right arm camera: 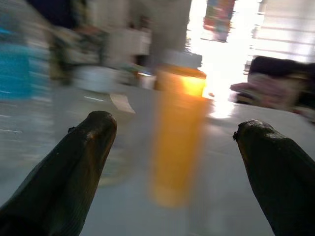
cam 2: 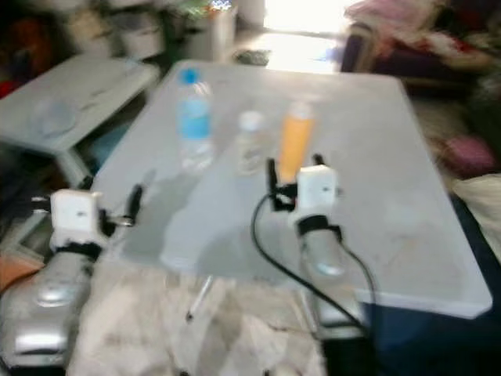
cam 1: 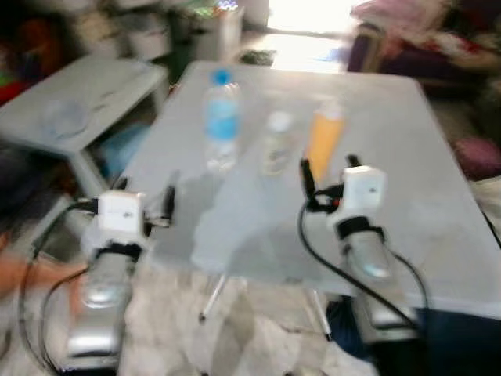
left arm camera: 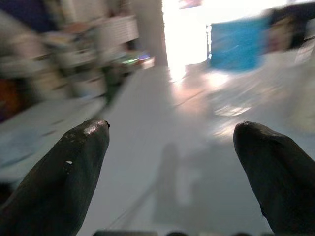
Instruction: Restocking fridge
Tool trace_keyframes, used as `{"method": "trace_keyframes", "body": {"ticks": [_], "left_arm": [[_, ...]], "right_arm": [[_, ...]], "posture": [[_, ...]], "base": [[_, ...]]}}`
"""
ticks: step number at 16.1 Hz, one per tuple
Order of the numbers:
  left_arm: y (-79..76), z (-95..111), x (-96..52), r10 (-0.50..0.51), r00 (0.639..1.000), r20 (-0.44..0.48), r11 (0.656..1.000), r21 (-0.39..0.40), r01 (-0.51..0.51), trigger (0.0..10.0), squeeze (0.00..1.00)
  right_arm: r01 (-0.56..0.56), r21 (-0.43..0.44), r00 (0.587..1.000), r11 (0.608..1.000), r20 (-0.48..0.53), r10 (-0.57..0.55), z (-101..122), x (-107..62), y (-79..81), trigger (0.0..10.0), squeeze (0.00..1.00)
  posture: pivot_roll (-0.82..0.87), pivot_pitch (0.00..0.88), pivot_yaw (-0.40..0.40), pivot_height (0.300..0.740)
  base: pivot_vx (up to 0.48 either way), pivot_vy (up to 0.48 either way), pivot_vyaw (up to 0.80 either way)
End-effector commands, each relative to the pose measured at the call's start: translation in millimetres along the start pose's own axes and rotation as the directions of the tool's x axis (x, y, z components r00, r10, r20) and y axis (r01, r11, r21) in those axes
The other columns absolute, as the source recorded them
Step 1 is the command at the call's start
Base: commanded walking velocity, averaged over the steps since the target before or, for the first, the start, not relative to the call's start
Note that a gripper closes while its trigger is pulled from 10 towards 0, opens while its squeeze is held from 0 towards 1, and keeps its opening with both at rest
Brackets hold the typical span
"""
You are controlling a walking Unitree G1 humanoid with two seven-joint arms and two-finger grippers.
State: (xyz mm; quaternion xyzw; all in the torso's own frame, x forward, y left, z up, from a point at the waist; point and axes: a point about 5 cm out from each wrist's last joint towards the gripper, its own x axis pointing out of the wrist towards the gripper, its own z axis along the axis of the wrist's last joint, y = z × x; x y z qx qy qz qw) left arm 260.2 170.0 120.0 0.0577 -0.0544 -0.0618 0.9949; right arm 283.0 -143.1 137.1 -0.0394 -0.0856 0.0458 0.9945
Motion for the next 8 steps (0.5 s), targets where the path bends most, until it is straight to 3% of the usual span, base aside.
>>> {"method": "trace_keyframes", "body": {"ticks": [1,6,8], "left_arm": [[-4.4,0.3,-0.2,-0.028,1.000,0.006,1.000,-0.001,0.028,10.0,0.00],[-6.6,-0.1,0.1,-0.034,0.999,0.009,0.999,-0.004,0.034,10.0,0.00],[-7.0,0.7,0.8,-0.037,0.999,0.011,0.999,-0.002,0.037,10.0,0.00]], "right_arm": [[0.014,0.000,1.000,1.000,-0.004,-0.014,0.3,2.0,-3.0,10.0,0.00],[-0.013,0.004,1.000,1.000,-0.001,0.013,-0.4,3.8,1.8,10.0,0.00],[-0.030,0.002,0.999,1.000,0.012,0.030,1.6,6.4,3.2,10.0,0.00]], "posture": [[0.04,0.000,-0.028,0.740],[0.05,0.000,-0.036,0.740],[0.05,0.003,-0.037,0.740]], "base": [[0.000,0.000,-0.80],[0.000,0.000,-0.80],[0.000,0.000,0.00]]}}
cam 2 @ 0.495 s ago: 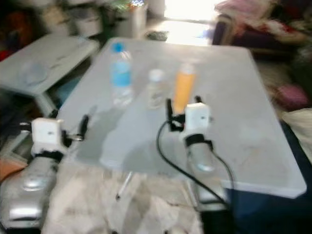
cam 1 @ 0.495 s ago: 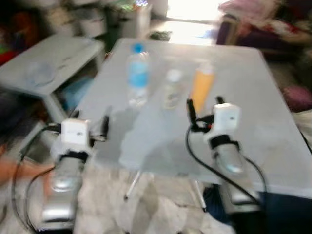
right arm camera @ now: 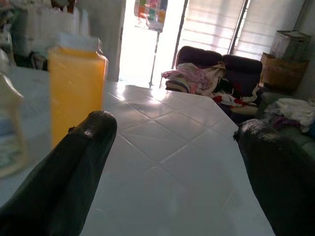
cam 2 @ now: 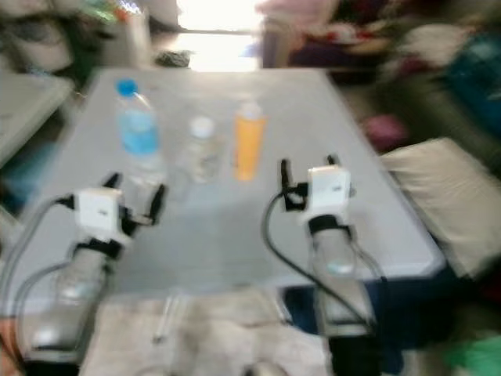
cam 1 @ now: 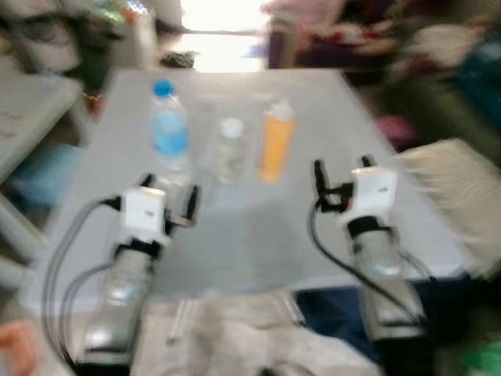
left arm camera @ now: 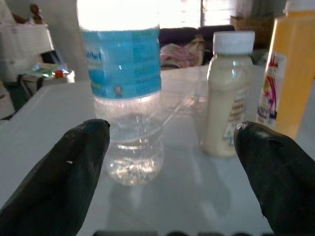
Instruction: Restocking fridge
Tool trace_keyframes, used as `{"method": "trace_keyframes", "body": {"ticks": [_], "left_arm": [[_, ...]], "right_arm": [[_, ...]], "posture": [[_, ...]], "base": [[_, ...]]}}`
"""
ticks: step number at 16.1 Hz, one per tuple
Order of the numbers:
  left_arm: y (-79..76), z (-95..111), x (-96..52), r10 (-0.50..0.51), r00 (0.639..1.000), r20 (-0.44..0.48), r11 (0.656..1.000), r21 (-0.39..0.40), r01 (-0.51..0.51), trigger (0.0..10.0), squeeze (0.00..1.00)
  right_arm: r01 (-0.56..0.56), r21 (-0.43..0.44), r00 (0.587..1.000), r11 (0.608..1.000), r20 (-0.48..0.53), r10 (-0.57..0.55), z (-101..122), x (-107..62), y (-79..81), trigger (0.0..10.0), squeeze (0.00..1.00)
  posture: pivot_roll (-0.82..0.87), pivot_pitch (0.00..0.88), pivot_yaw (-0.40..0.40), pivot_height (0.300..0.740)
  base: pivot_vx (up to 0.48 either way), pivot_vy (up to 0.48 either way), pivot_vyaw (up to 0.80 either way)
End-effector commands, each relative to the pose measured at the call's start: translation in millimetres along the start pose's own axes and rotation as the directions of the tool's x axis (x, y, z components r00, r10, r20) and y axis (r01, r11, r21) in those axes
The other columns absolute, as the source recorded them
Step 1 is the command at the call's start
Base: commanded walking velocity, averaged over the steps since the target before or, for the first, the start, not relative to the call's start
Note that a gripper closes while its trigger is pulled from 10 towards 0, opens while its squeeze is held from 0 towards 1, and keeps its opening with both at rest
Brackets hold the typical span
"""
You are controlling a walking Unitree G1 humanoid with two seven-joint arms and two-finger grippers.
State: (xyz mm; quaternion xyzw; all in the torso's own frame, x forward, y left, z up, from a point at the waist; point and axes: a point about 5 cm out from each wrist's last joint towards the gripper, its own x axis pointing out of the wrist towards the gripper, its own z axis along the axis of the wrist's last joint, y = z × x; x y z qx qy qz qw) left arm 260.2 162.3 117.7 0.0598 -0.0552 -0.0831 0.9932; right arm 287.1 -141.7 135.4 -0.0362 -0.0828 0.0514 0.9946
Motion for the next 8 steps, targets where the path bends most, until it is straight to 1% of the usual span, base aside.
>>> {"method": "trace_keyframes", "body": {"ticks": [1,4,6,8], "left_arm": [[0.7,2,-0.1,0.004,1.000,0.007,1.000,-0.001,-0.004,10.0,0.00],[0.9,3,-2.0,0.002,1.000,0.005,1.000,0.004,-0.002,10.0,0.00],[0.6,4,-5.7,-0.009,1.000,-0.004,1.000,0.009,0.009,10.0,0.00],[3.3,5,-8.9,-0.005,1.000,-0.009,1.000,0.018,0.005,10.0,0.00]], "right_arm": [[-0.027,-0.012,0.999,1.000,0.029,0.027,6,5.4,2.3,10.0,0.00],[-0.047,0.002,0.998,0.999,0.045,0.047,11,16.2,-1.4,10.0,0.00],[-0.087,-0.007,0.994,0.996,0.058,0.087,14,25.7,-2.5,10.0,0.00],[-0.105,-0.012,0.993,0.994,0.055,0.105,14,32.7,-2.0,10.0,0.00]], "posture": [[0.05,0.006,-0.037,0.740],[0.07,0.027,-0.035,0.740],[0.08,0.039,-0.033,0.740],[0.10,0.053,-0.026,0.740]], "base": [[0.000,0.000,0.00],[0.000,0.000,0.00],[0.000,0.000,0.00],[0.000,0.000,0.00]]}}
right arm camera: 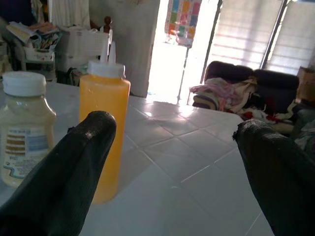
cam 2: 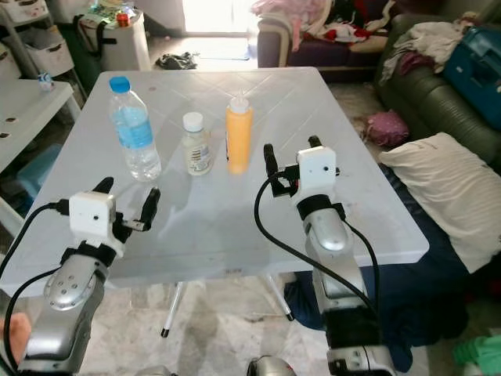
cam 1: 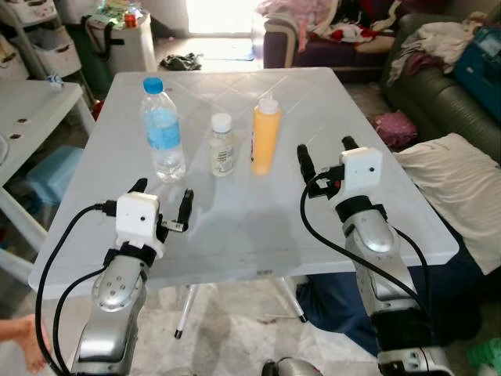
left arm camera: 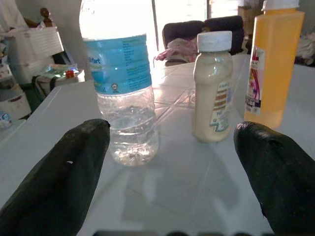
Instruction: Restocking fridge
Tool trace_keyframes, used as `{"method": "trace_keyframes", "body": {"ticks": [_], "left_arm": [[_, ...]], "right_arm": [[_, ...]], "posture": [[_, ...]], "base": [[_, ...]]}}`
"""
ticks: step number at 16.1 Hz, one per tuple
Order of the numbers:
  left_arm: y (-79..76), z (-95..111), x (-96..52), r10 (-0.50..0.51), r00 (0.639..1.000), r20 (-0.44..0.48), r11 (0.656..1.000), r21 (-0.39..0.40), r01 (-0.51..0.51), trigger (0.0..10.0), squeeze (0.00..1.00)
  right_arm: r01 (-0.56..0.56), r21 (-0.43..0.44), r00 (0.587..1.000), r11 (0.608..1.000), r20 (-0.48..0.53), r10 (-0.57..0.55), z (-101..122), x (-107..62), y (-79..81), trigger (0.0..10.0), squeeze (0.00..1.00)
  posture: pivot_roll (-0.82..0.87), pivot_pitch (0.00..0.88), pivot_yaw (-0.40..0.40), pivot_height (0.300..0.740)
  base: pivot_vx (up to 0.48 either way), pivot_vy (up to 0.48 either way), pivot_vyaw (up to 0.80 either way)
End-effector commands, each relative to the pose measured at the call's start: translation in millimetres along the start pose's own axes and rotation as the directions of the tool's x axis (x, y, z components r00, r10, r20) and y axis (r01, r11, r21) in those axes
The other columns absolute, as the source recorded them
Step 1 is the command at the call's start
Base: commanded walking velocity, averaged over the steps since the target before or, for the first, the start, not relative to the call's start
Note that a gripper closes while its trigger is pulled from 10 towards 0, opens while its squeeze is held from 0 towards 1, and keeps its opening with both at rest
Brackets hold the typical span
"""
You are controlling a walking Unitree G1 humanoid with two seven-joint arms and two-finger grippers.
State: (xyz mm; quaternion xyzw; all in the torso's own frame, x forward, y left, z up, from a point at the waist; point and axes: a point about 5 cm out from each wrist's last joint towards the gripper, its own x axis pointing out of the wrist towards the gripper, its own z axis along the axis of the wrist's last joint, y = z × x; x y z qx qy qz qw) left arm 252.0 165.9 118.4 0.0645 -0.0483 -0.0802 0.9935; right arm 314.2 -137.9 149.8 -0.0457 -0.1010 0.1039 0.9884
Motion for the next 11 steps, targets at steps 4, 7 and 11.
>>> {"method": "trace_keyframes", "body": {"ticks": [4,7,11], "left_arm": [[2.6,5,-6.0,-0.028,1.000,-0.013,0.999,0.030,0.028,10.0,0.00],[3.2,6,-10.9,-0.043,0.999,-0.028,0.998,0.042,0.044,10.0,0.00],[3.1,9,-11.7,-0.085,0.996,-0.040,0.994,0.062,0.087,10.0,0.00]], "right_arm": [[-0.042,0.014,0.998,0.999,0.051,0.042,10,10.8,-0.8,10.0,0.00],[-0.088,0.006,0.995,0.996,0.056,0.087,10,14.6,4.1,10.0,0.00],[-0.080,0.006,0.995,0.997,0.068,0.080,10,21.1,4.0,10.0,0.00]], "posture": [[0.13,0.077,-0.011,0.740],[0.15,0.092,0.011,0.740],[0.17,0.099,0.032,0.740]], "base": [[0.000,0.000,0.00],[0.000,0.000,0.00],[0.000,0.000,0.00]]}}
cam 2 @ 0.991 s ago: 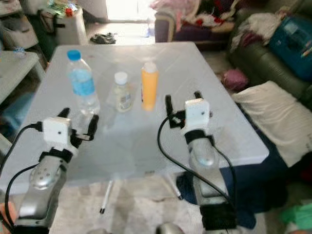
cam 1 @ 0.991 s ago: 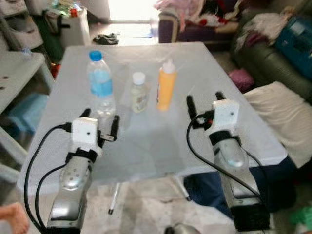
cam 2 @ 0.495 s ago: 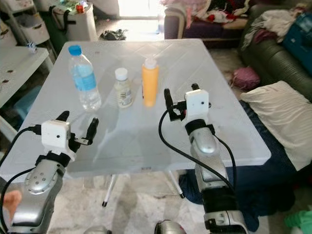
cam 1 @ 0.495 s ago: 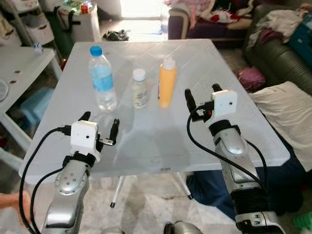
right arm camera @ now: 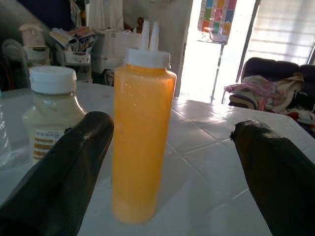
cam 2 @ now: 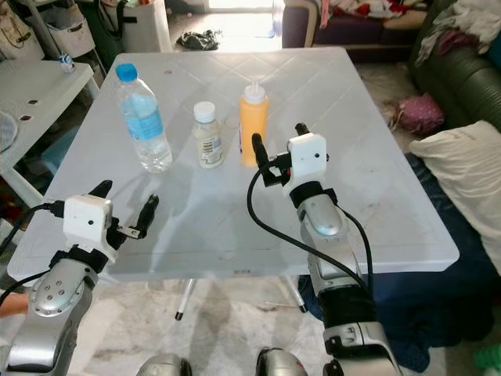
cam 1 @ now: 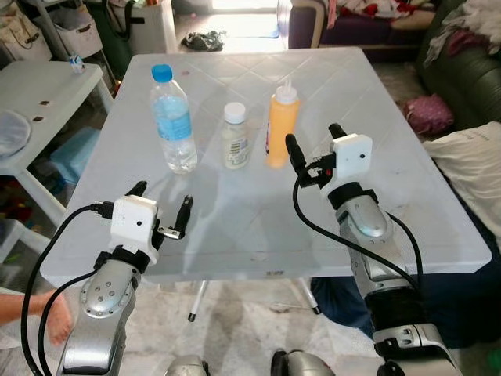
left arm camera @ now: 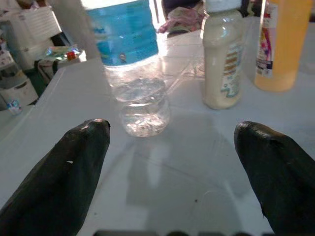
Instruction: Restocking fridge
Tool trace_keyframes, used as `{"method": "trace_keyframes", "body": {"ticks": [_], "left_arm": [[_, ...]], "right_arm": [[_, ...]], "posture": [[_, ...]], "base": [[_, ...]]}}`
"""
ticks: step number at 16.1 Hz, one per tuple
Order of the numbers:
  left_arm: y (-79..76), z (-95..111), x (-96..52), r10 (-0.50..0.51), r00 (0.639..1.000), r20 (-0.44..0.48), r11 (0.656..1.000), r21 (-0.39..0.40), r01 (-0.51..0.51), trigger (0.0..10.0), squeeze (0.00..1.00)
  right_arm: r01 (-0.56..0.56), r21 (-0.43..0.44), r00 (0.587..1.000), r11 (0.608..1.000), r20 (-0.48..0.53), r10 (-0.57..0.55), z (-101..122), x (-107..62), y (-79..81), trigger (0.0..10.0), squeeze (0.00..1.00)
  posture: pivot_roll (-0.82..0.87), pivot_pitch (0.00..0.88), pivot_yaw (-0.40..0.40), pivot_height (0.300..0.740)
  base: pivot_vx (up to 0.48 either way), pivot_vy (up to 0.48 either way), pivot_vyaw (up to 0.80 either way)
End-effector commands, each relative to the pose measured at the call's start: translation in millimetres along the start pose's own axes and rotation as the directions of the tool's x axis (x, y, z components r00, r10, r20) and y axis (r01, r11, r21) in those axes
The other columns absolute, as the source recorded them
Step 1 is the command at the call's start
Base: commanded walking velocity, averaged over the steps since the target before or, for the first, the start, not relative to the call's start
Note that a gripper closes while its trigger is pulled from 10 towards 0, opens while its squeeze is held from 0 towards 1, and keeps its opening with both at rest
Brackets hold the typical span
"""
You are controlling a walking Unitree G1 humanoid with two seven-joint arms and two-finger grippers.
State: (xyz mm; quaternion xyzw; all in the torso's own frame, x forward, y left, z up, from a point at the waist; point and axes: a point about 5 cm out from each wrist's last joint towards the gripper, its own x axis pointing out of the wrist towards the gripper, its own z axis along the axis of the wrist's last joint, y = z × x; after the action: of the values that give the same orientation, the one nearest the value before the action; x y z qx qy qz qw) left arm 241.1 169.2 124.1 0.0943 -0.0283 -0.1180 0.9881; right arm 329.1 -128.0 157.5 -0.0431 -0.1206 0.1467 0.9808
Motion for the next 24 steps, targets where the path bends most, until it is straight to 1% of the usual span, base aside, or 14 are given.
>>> {"method": "trace_keyframes", "body": {"ticks": [1,4,7,10,13,15,16,17,21,24], "left_arm": [[0.2,3,-1.3,-0.014,1.000,0.001,1.000,0.017,0.014,10.0,0.00],[0.3,5,-2.5,-0.025,1.000,-0.006,0.999,0.023,0.025,10.0,0.00],[1.8,6,-3.5,-0.027,1.000,-0.011,0.999,0.028,0.028,10.0,0.00],[1.3,6,-5.4,-0.030,0.999,-0.018,0.999,0.027,0.030,10.0,0.00],[1.1,7,-7.9,-0.034,0.999,-0.026,0.999,0.029,0.035,10.0,0.00],[0.4,7,-8.9,-0.039,0.999,-0.031,0.999,0.031,0.039,10.0,0.00],[0.4,7,-9.0,-0.043,0.998,-0.034,0.998,0.034,0.044,10.0,0.00],[0.7,7,-9.4,-0.044,0.998,-0.036,0.998,0.035,0.045,10.0,0.00],[1.5,8,-13.1,-0.042,0.998,-0.044,0.998,0.038,0.044,10.0,0.00],[0.8,9,-13.9,-0.043,0.998,-0.052,0.998,0.039,0.045,10.0,0.00]], "right_arm": [[0.005,-0.003,1.000,1.000,0.027,-0.005,6,4.7,-3.0,10.0,0.00],[0.009,-0.008,0.999,1.000,0.036,-0.008,8,13.8,-7.4,10.0,0.00],[-0.024,-0.024,0.998,0.999,0.059,0.025,17,29.1,-7.0,10.0,0.00],[-0.039,-0.032,0.997,0.999,0.059,0.041,19,37.1,-8.2,10.0,0.00],[-0.029,-0.040,0.997,0.999,0.066,0.032,21,45.1,-12.3,10.0,0.00],[-0.040,-0.043,0.997,0.998,0.061,0.043,21,47.8,-12.0,10.0,0.00],[-0.059,-0.022,0.997,0.998,0.049,0.060,21,51.0,-10.9,10.0,0.00],[-0.077,-0.021,0.996,0.997,0.042,0.078,21,52.8,-9.5,10.0,0.00],[-0.123,-0.037,0.992,0.992,0.031,0.124,22,60.3,-6.6,10.0,0.00],[-0.168,-0.035,0.985,0.985,0.016,0.169,21,62.8,-3.9,10.0,0.00]], "posture": [[0.17,0.100,0.034,0.740],[0.18,0.107,0.043,0.740],[0.19,0.115,0.044,0.740],[0.20,0.121,0.043,0.740],[0.21,0.131,0.046,0.740],[0.21,0.137,0.048,0.740],[0.22,0.142,0.049,0.740],[0.22,0.146,0.049,0.740],[0.23,0.157,0.046,0.740],[0.23,0.164,0.049,0.740]], "base": [[0.000,0.000,0.00],[0.000,0.000,0.00],[0.000,0.000,0.00],[0.000,0.000,0.00],[0.000,0.000,0.00],[0.000,0.000,0.00],[0.000,0.000,0.00],[0.000,0.000,0.00],[0.000,0.000,0.00],[0.000,0.000,0.00]]}}
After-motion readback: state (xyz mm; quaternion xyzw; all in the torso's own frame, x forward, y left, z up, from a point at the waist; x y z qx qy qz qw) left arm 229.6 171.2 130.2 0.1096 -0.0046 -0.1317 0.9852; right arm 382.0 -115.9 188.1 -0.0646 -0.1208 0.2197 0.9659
